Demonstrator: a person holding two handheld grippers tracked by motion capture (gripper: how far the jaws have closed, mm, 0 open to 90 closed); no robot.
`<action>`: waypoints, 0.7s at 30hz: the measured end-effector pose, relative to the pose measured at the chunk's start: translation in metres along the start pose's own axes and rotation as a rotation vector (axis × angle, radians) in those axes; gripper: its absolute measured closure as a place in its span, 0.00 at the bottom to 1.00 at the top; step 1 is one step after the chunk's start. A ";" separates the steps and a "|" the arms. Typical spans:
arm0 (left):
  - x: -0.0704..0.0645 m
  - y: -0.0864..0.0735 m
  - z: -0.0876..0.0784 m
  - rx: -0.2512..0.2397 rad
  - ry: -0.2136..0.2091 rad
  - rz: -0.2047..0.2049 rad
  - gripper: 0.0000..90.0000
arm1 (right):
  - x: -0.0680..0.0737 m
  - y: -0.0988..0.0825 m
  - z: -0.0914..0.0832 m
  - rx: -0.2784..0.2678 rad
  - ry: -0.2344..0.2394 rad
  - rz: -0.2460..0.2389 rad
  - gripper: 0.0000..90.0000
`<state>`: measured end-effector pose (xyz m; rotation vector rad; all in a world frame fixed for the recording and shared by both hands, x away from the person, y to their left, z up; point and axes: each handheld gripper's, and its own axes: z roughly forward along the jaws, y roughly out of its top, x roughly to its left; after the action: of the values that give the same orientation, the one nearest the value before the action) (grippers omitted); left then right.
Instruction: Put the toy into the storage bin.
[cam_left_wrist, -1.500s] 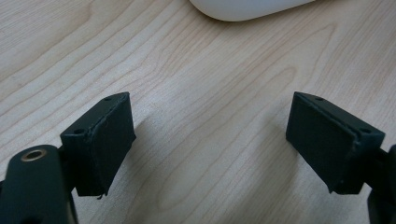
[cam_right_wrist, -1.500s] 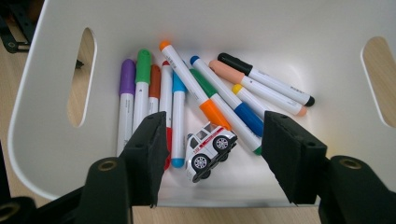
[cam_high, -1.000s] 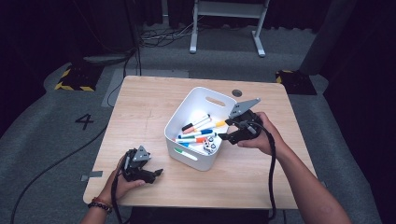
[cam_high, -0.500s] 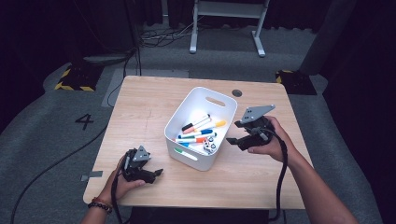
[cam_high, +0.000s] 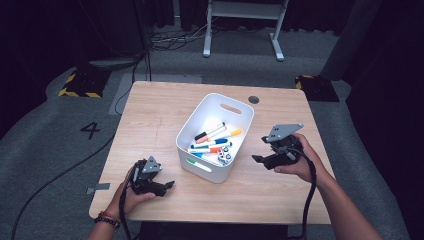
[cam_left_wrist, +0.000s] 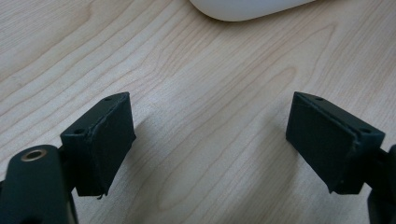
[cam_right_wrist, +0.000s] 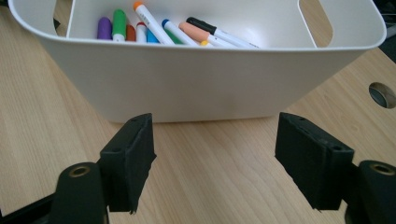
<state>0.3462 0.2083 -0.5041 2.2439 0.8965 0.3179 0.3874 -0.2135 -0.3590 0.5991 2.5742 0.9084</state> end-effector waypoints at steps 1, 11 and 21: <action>0.000 0.000 0.000 0.000 0.001 0.000 0.17 | 0.001 -0.003 0.000 0.003 0.002 0.003 0.32; 0.000 0.000 0.000 0.000 0.000 0.000 0.17 | 0.003 -0.027 0.003 0.022 -0.019 0.041 0.32; 0.000 0.000 0.000 0.000 0.002 0.000 0.17 | 0.003 -0.052 0.012 0.061 -0.053 0.030 0.31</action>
<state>0.3462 0.2083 -0.5041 2.2441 0.8969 0.3200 0.3760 -0.2425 -0.4021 0.6713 2.5602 0.8151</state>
